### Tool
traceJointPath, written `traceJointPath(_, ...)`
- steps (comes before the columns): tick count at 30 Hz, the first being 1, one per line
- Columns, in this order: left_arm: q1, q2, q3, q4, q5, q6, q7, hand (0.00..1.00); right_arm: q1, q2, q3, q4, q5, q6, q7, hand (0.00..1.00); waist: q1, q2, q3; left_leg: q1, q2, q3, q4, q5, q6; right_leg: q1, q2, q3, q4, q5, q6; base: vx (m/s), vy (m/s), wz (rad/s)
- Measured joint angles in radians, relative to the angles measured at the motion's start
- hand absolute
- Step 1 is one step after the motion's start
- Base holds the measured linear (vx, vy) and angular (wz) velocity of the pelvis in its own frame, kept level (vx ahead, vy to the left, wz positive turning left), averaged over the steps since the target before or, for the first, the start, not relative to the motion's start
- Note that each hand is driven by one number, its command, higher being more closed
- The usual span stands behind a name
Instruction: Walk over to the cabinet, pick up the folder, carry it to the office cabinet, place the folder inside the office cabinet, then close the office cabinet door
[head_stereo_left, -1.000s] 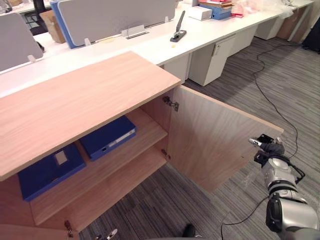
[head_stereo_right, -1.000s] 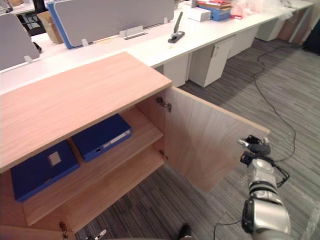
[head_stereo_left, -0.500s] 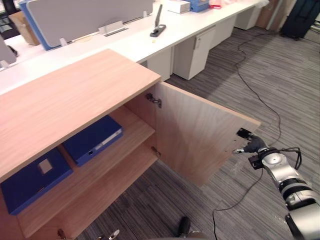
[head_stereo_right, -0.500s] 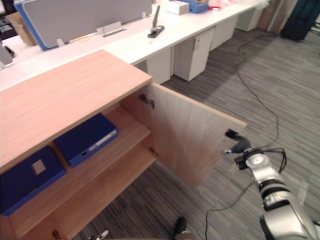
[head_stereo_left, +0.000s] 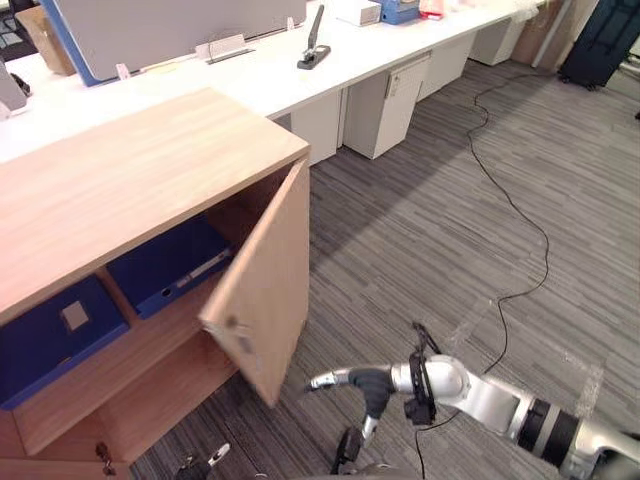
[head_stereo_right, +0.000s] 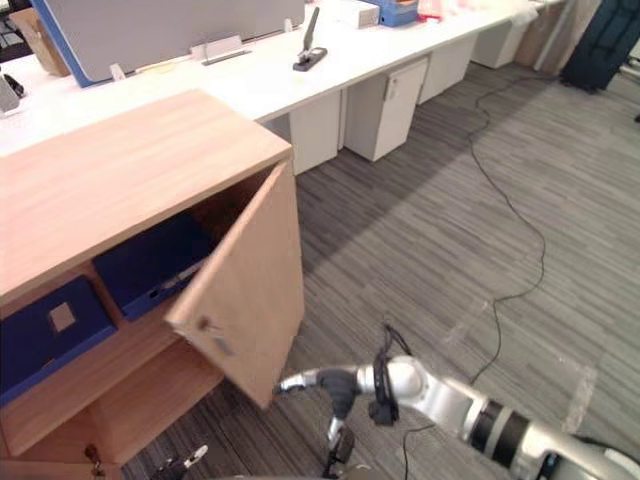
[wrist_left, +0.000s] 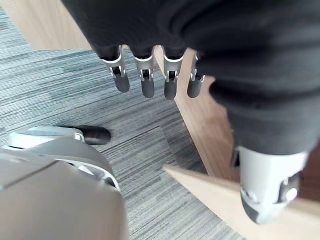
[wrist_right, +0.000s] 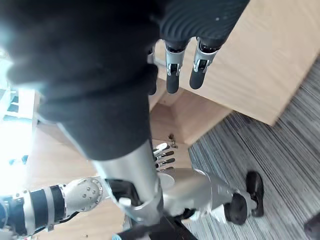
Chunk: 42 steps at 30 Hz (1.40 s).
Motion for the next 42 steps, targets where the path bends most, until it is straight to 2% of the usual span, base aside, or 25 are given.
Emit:
traceJointPath(3,0.001,-0.001,0.029,-0.001,-0.059,0.005,0.001,0.0,0.093,0.001,-0.008,0.092,-0.111,0.004,0.026,0.0,0.003,-0.02,-0.009,-0.001,-0.017,-0.009,-0.002,0.002,0.006,0.003,-0.017,-0.002,0.004,0.007,-0.006,0.06,0.073,0.07)
traceJointPath(10,-0.011,-0.01,0.052,-0.027,-0.117,0.006,-0.001,0.0,0.223,0.021,-0.025,0.286,-0.252,0.0,0.081,0.0,0.009,-0.021,-0.003,0.0,-0.063,-0.054,-0.002,0.001,0.025,0.016,-0.077,-0.036,0.03,0.017,-0.003,0.05,0.119,0.21)
traceJointPath(15,-0.011,-0.029,-0.091,-0.065,-0.113,0.001,0.002,0.0,0.335,0.151,-0.283,0.523,-0.285,-0.065,0.091,0.0,0.007,-0.027,-0.001,-0.009,-0.143,-0.307,-0.023,0.025,0.084,0.023,-0.278,-0.177,0.351,-0.143,0.046,0.04,0.175,1.41)
traceJointPath(16,-0.013,-0.023,-0.114,-0.066,-0.107,0.0,0.004,0.0,0.353,0.175,-0.332,0.553,-0.287,-0.079,0.092,0.0,0.002,-0.028,-0.001,-0.016,-0.155,-0.355,-0.023,0.03,0.094,0.027,-0.295,-0.155,0.376,-0.145,0.045,0.04,0.111,2.11)
traceJointPath(17,-0.013,-0.012,-0.153,-0.074,-0.087,-0.002,0.011,0.0,0.391,0.232,-0.456,0.634,-0.287,-0.118,0.098,0.0,-0.012,-0.031,0.0,-0.032,-0.173,-0.448,-0.021,0.034,0.099,0.035,-0.312,-0.059,0.414,-0.148,0.041,0.03,0.072,2.29)
traceJointPath(18,-0.016,0.0,-0.174,-0.084,-0.069,-0.005,0.016,0.0,0.433,0.328,-0.646,0.752,-0.278,-0.142,0.109,0.0,-0.026,-0.044,0.0,-0.045,-0.188,-0.545,-0.017,0.046,0.105,0.036,-0.293,0.12,0.435,-0.206,0.041,0.05,0.006,2.62)
traceJointPath(19,-0.021,0.01,-0.182,-0.083,-0.058,-0.007,0.023,0.0,0.468,0.411,-0.83,0.866,-0.257,-0.139,0.107,0.0,-0.038,-0.063,-0.007,-0.068,-0.204,-0.619,-0.009,0.052,0.102,0.045,-0.251,0.282,0.434,-0.273,0.066,0.06,-0.067,2.14)
traceJointPath(20,-0.027,0.014,-0.185,-0.082,-0.051,-0.006,0.027,0.0,0.465,0.478,-0.989,0.954,-0.233,-0.101,0.012,0.0,-0.043,-0.069,-0.004,-0.082,-0.21,-0.66,-0.004,0.055,0.093,0.045,-0.223,0.388,0.426,-0.298,0.098,0.07,-0.141,1.84)
traceJointPath(21,-0.039,0.013,-0.197,-0.077,-0.042,-0.001,0.044,0.0,0.4,0.578,-1.268,1.133,-0.121,0.009,-0.27,0.0,-0.047,-0.064,0.0,-0.119,-0.228,-0.727,0.01,0.067,0.09,0.033,-0.172,0.527,0.388,-0.313,0.126,0.06,-0.175,1.74)
traceJointPath(22,-0.052,0.006,-0.2,-0.078,-0.042,0.005,0.054,0.0,0.361,0.604,-1.341,1.226,-0.045,0.075,-0.432,0.0,-0.051,-0.06,0.005,-0.144,-0.255,-0.784,0.015,0.084,0.067,0.043,-0.165,0.588,0.329,-0.313,0.129,0.04,-0.192,1.78)
traceJointPath(23,-0.062,-0.005,-0.199,-0.078,-0.042,0.007,0.055,0.0,0.358,0.621,-1.351,1.262,-0.028,0.111,-0.488,0.0,-0.054,-0.06,0.008,-0.156,-0.276,-0.821,0.021,0.089,0.059,0.072,-0.18,0.558,0.31,-0.338,0.171,0.07,-0.211,1.49)
traceJointPath(25,-0.067,-0.058,-0.182,-0.083,-0.032,0.008,0.053,0.0,0.371,0.658,-1.363,1.268,-0.038,0.158,-0.518,0.0,-0.042,-0.001,0.014,-0.165,-0.254,-0.858,0.006,0.099,0.05,0.098,-0.174,0.46,0.307,-0.354,0.159,0.1,-0.192,1.23)
traceJointPath(27,-0.06,-0.089,-0.164,-0.086,-0.026,0.008,0.046,0.0,0.387,0.688,-1.362,1.227,-0.065,0.175,-0.518,0.0,-0.037,0.032,0.015,-0.172,-0.229,-0.855,-0.003,0.118,0.03,0.133,-0.158,0.382,0.305,-0.368,0.145,0.12,-0.214,1.11)
traceJointPath(30,-0.05,-0.085,-0.172,-0.133,-0.03,0.007,0.028,0.0,0.401,0.716,-1.337,1.183,-0.076,0.177,-0.522,0.0,-0.026,0.012,0.03,-0.212,-0.223,-0.848,-0.004,0.162,0.018,0.156,-0.128,0.28,0.303,-0.383,0.127,0.07,-0.194,0.97)
traceJointPath(32,-0.054,-0.085,-0.182,-0.191,-0.031,0.003,0.025,0.0,0.385,0.731,-1.336,1.163,-0.076,0.177,-0.526,0.0,-0.027,-0.005,0.055,-0.261,-0.222,-0.765,-0.019,0.231,0.047,0.151,-0.136,0.199,0.307,-0.383,0.121,-0.01,-0.104,1.25)
traceJointPath(33,-0.056,-0.085,-0.188,-0.219,-0.033,0.001,0.023,0.0,0.374,0.738,-1.337,1.158,-0.074,0.175,-0.529,0.0,-0.032,-0.025,0.067,-0.296,-0.207,-0.574,-0.003,0.215,0.111,0.145,-0.142,0.131,0.308,-0.382,0.109,-0.05,-0.035,1.35)
traceJointPath(34,-0.064,-0.085,-0.191,-0.228,-0.037,0.001,0.023,0.0,0.369,0.74,-1.337,1.153,-0.074,0.172,-0.531,0.0,-0.036,-0.019,0.069,-0.322,-0.187,-0.435,0.049,0.183,0.123,0.146,-0.143,0.102,0.313,-0.382,0.107,-0.02,-0.009,1.21)
traceJointPath(35,-0.071,-0.088,-0.201,-0.248,-0.039,0.001,0.023,0.0,0.362,0.741,-1.338,1.14,-0.074,0.169,-0.533,0.0,-0.038,-0.017,0.084,-0.369,-0.127,-0.225,0.163,0.117,0.149,0.148,-0.147,0.064,0.327,-0.383,0.104,-0.02,-0.01,1.17)
traceJointPath(36,-0.07,-0.089,-0.236,-0.275,-0.038,0.0,0.02,0.0,0.359,0.741,-1.346,1.124,-0.075,0.168,-0.54,0.0,-0.033,-0.01,0.096,-0.404,-0.029,0.005,0.333,0.059,0.175,0.165,-0.156,0.015,0.352,-0.393,0.097,0.01,0.012,1.04)
traceJointPath(37,-0.066,-0.091,-0.256,-0.279,-0.038,-0.001,0.019,0.0,0.358,0.738,-1.354,1.121,-0.075,0.169,-0.545,0.0,-0.031,-0.002,0.096,-0.404,-0.007,0.063,0.378,0.057,0.174,0.172,-0.157,-0.006,0.367,-0.4,0.102,0.04,0.059,1.06)
traceJointPath(38,-0.065,-0.091,-0.294,-0.278,-0.038,-0.003,0.017,0.0,0.353,0.733,-1.361,1.121,-0.073,0.169,-0.549,0.0,-0.039,0.012,0.095,-0.411,-0.025,0.086,0.377,0.056,0.174,0.172,-0.162,-0.006,0.384,-0.417,0.101,0.05,0.17,1.44)
traceJointPath(39,-0.069,-0.088,-0.348,-0.276,-0.038,-0.009,0.009,0.0,0.343,0.734,-1.365,1.131,-0.068,0.17,-0.555,0.0,-0.048,0.002,0.093,-0.41,-0.108,0.035,0.273,0.081,0.177,0.172,-0.183,-0.001,0.355,-0.454,0.1,0.03,0.18,1.61)
traceJointPath(40,-0.074,-0.087,-0.359,-0.276,-0.039,-0.009,0.009,0.0,0.336,0.736,-1.366,1.14,-0.063,0.17,-0.557,0.0,-0.052,-0.01,0.089,-0.398,-0.144,0.022,0.211,0.114,0.184,0.17,-0.198,-0.009,0.336,-0.448,0.096,0.0,0.232,1.56)
traceJointPath(41,-0.076,-0.086,-0.357,-0.278,-0.045,-0.012,0.008,0.0,0.31,0.744,-1.392,1.158,-0.048,0.167,-0.562,0.0,-0.049,-0.018,0.092,-0.398,-0.163,0.05,0.244,0.064,0.195,0.179,-0.229,-0.051,0.306,-0.409,0.137,0.06,0.175,0.86)
traceJointPath(42,-0.071,-0.083,-0.348,-0.26,-0.049,-0.008,0.006,0.0,0.298,0.741,-1.411,1.158,-0.032,0.163,-0.563,0.0,-0.045,0.006,0.089,-0.375,-0.162,0.029,0.279,0.001,0.183,0.203,-0.22,-0.058,0.303,-0.397,0.152,0.11,0.163,0.68)
